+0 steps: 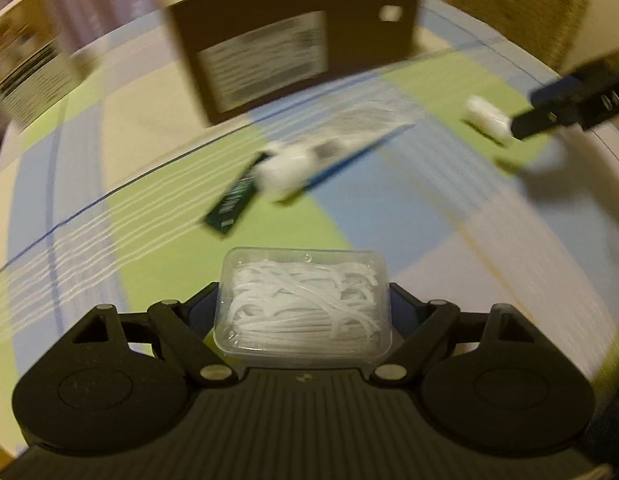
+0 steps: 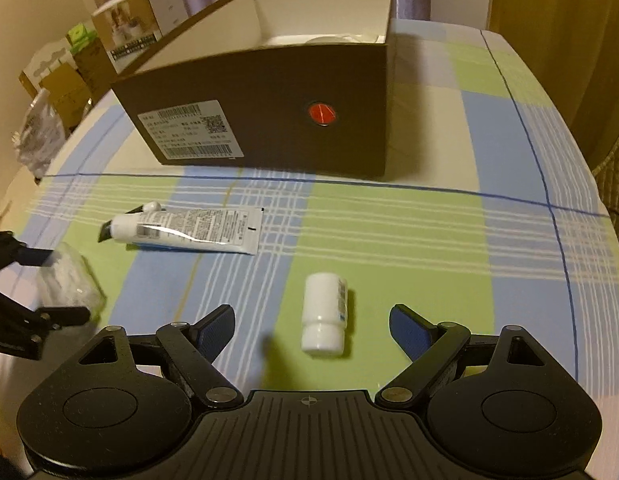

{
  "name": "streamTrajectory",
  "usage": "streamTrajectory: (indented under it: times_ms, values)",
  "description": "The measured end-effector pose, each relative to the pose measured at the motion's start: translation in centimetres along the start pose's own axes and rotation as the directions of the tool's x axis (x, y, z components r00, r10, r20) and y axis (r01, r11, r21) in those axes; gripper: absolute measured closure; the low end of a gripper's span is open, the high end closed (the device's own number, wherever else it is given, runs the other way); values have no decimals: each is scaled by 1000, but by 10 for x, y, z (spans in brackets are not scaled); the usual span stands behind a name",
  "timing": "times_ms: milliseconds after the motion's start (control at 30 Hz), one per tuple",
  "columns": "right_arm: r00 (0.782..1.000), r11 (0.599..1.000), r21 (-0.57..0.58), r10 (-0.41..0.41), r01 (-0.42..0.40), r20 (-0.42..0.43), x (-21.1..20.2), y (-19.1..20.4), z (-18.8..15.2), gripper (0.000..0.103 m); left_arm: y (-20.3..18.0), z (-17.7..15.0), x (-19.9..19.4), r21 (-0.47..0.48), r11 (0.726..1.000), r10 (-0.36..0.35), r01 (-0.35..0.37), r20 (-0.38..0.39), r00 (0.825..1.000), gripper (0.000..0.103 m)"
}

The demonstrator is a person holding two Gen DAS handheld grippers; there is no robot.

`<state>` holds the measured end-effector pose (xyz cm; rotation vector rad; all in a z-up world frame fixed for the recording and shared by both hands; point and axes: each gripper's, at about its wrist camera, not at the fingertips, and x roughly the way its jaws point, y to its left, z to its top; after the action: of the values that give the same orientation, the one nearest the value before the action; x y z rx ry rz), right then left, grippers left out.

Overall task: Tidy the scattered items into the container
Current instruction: 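Grasp the floss-pick box with the left tool while the right tool grasps the white bottle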

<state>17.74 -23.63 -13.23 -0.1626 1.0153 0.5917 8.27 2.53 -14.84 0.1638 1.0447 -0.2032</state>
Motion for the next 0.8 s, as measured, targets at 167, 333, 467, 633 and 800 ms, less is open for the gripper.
streamTrajectory:
  times_ms: [167,333,467,633,800]
  values:
    - [999,998,-48,-32,32,-3,13,5,1,13,12,2,1,-61,997,36,-36,-6,999,19]
    - [999,997,-60,-42,41,-25,22,4,0,56,11,3,5,-58,997,43,-44,-11,999,19]
    - [998,994,-93,-62,61,-15,22,6,-4,66,11,4,6,-64,997,41,-41,-13,999,18]
    - [997,991,-114,-70,65,-34,20,9,-6,73,10,3,6,-60,997,39,-40,-8,999,20]
    - [996,990,-111,-86,83,-29,19,11,-6,50,6,1,4,-41,999,33,-34,-15,999,19]
